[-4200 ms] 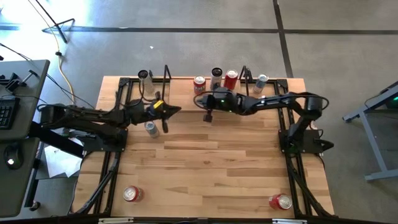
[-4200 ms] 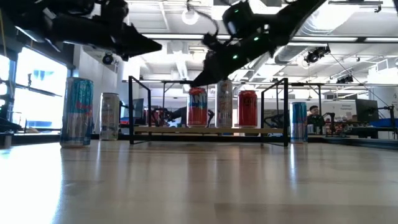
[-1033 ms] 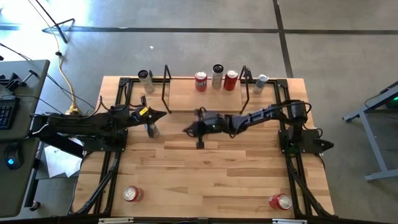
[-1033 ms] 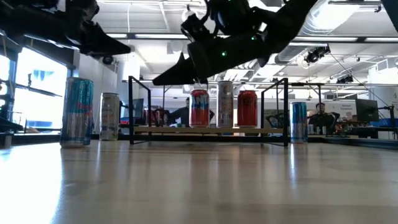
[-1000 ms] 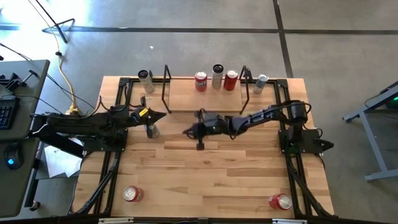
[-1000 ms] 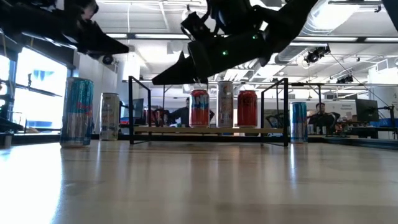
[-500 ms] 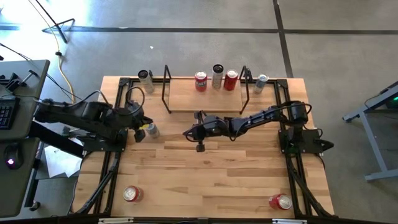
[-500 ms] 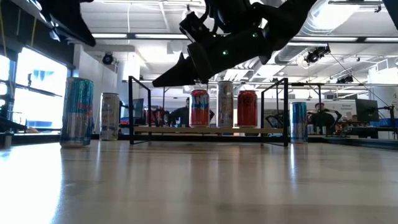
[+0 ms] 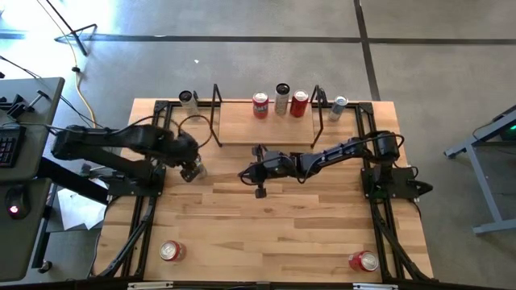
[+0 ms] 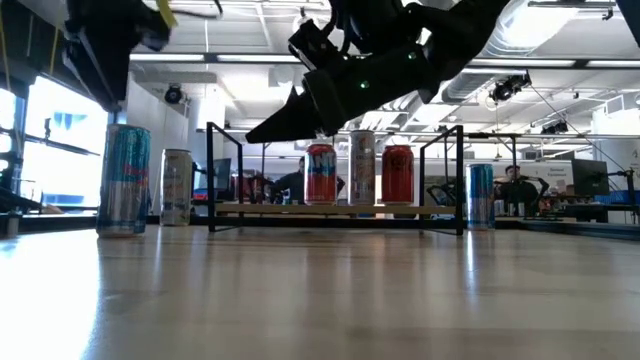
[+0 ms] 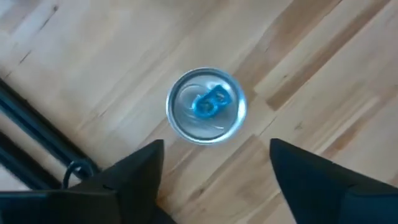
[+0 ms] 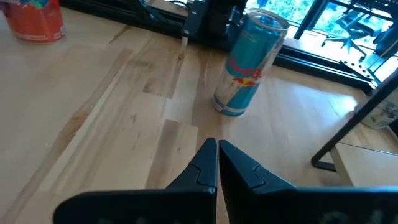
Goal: Place canned beverage on shelf
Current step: Put the bottom blue soda can on the shelf
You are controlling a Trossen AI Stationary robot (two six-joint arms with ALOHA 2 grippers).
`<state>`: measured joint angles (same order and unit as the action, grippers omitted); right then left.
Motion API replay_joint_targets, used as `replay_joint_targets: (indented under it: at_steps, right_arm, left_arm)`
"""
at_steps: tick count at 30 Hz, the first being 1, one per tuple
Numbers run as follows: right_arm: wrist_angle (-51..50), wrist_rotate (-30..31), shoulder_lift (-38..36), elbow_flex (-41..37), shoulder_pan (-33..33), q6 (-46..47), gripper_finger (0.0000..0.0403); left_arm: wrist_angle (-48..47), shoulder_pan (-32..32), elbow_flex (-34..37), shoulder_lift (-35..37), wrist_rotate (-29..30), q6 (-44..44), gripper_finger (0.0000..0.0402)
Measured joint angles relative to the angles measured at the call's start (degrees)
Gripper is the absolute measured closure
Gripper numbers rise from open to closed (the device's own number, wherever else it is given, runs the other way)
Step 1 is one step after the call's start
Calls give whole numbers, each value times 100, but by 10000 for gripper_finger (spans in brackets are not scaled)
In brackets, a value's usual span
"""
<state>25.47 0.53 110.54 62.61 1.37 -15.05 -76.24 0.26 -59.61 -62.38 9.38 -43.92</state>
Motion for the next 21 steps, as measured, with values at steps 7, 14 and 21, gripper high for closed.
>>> replay_joint_targets:
  at_steps: [7, 14, 21]
  right_arm:
    - [-61, 94, 0, 0, 139, -39, 403]
    - [-120, 162, 0, 0, 146, -42, 403]
    - [-129, 182, 0, 0, 142, -44, 403]
  left_arm:
    - [55, 621, 0, -472, -162, 464, 90]
    - [299, 980, 0, -536, -419, 561, 90]
    - [306, 1077, 0, -536, -493, 392, 90]
